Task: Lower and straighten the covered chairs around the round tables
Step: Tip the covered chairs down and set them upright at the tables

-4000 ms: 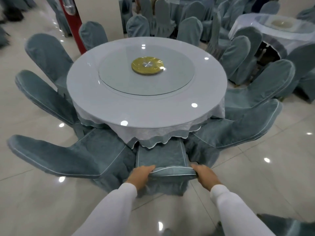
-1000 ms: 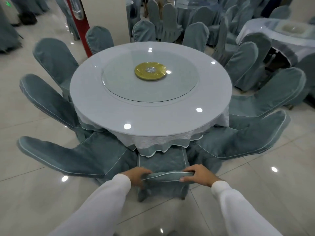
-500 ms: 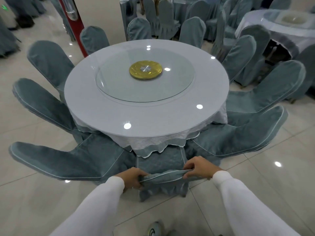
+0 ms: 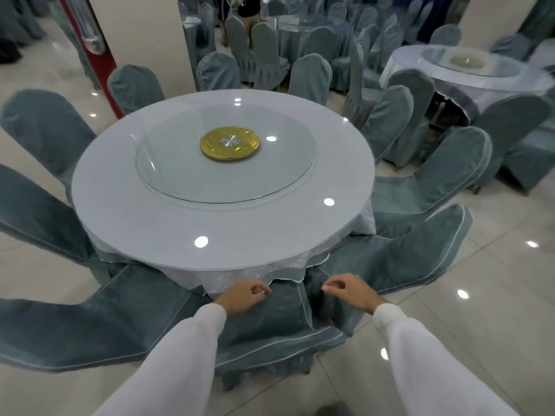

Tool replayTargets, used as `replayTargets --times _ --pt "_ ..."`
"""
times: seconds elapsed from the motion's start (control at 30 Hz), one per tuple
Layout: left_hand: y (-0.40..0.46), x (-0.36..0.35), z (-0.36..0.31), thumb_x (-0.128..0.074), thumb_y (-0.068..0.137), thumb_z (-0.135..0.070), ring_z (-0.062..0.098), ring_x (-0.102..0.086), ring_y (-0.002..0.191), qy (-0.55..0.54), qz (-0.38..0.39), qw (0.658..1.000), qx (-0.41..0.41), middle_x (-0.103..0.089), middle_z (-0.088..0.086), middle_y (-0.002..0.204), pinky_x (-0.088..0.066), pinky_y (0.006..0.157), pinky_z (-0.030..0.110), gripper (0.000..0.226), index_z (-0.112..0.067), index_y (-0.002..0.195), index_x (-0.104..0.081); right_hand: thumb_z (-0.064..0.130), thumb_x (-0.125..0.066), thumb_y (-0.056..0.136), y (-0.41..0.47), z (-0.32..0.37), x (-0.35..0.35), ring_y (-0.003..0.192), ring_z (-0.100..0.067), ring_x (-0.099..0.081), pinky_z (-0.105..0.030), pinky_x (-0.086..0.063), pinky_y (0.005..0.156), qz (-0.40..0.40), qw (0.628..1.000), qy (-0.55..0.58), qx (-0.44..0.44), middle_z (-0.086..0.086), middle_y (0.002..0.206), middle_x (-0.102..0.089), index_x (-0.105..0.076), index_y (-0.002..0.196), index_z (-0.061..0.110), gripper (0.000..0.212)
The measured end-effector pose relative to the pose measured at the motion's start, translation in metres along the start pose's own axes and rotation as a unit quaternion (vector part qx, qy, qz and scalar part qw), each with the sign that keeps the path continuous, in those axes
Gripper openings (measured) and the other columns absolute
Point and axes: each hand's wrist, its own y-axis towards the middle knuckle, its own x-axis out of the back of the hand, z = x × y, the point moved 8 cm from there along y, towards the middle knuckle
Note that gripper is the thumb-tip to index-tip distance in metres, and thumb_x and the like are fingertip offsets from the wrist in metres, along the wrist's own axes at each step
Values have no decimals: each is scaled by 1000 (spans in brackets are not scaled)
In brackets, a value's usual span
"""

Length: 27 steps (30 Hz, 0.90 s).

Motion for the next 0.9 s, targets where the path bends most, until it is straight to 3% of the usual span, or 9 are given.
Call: replayTargets --times 0.13,0.27,0.37,0.47,0.6,0.8,0.9 --pt "40 -12 -53 -58 95 -17 13 -68 94 -30 -40 999 -18 -74 -4 102 -51 89 24 22 -30 103 -74 39 -69 94 23 -39 38 88 -1 -68 -28 -57 89 -11 1000 -13 2 16 91 -75 -77 96 28 13" --pt "90 -34 -97 -56 95 -15 1 -65 88 -54 -75 996 -7 -71 -17 91 -49 85 19 24 -34 96 -72 34 -68 93 48 -92 86 86 -6 -69 -30 -56 86 -11 999 -30 6 14 89 -75 -77 91 27 11" --pt "126 -50 -135 -56 95 -14 -8 -63 76 -68 -97 993 4 -73 -14 88 -47 77 10 26 -33 95 -74 33 -66 96 64 -133 126 89 -5 -69 -29 -56 88 6 999 -36 14 13 94 -75 -78 95 26 14" --pt "155 -64 -168 -55 94 -13 2 -67 83 -72 -102 992 21 -74 -11 90 -55 83 25 32 -41 87 -70 30 -65 97 77 -168 163 91 -8 -69 -31 -55 90 27 998 -41 26 11 96 -76 -78 98 23 15" --pt "194 -75 -210 -53 97 -14 0 -69 83 -64 -114 991 36 -75 -12 93 -50 76 18 28 -36 92 -71 28 -65 96 98 -205 211 93 -10 -69 -29 -53 92 38 998 -44 41 10 99 -77 -77 96 24 13" --pt "237 -72 -250 -57 95 -11 13 -67 94 -78 -134 987 37 -73 -9 96 -52 92 28 27 -33 89 -71 24 -66 95 130 -232 255 92 -1 -68 -10 -47 82 48 997 -32 49 15 95 -76 -72 86 36 16" --pt "259 -67 -254 -54 91 -12 13 -68 91 -91 -146 984 41 -74 -11 92 -54 92 31 28 -32 86 -73 25 -67 93 155 -237 270 90 1 -68 -19 -50 87 51 997 -23 48 18 90 -75 -75 84 34 15"
